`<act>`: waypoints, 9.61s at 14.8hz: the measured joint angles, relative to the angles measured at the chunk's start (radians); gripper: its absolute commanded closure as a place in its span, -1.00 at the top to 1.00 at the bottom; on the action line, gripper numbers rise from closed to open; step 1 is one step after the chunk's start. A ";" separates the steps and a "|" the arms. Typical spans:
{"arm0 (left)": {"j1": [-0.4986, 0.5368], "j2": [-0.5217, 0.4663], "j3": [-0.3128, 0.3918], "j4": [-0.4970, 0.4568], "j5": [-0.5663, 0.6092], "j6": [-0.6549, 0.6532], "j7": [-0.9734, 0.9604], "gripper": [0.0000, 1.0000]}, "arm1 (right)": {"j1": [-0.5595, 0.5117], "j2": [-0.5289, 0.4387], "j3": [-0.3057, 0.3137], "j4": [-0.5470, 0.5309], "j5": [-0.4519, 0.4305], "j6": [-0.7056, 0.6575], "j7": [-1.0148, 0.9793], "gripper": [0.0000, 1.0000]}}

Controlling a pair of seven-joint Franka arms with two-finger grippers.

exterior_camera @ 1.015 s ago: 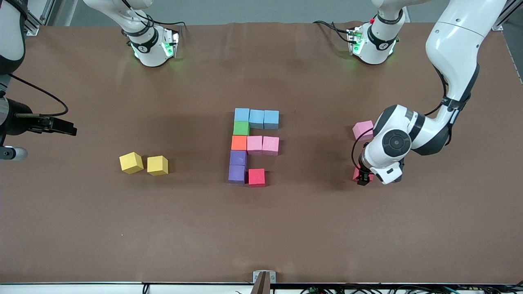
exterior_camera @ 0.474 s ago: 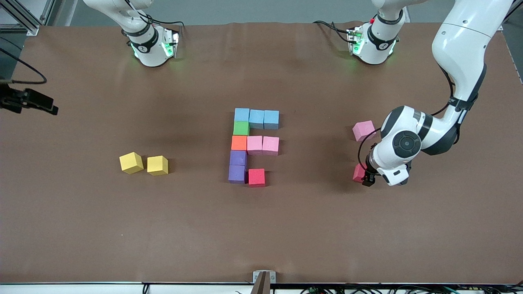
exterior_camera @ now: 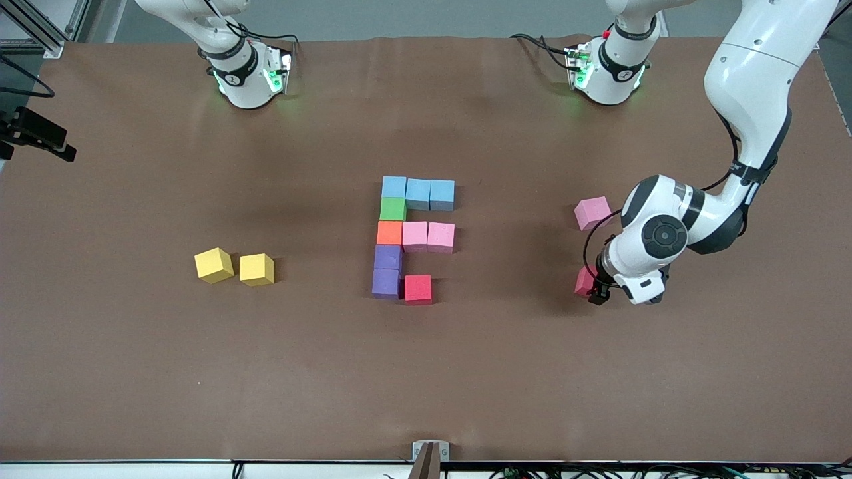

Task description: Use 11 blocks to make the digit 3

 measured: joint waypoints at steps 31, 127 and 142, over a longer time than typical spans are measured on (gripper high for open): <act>-0.463 0.377 0.001 0.576 -0.039 0.087 -0.654 -0.41 | 0.000 -0.089 -0.005 -0.063 0.000 -0.040 -0.021 1.00; 0.458 -0.630 -0.143 0.103 -0.419 -0.547 1.662 1.00 | 0.035 -0.103 -0.016 -0.041 -0.015 -0.046 0.022 1.00; -0.171 -0.652 0.488 0.180 -0.429 -0.547 1.664 1.00 | 0.035 -0.103 -0.020 -0.041 -0.025 -0.026 0.023 1.00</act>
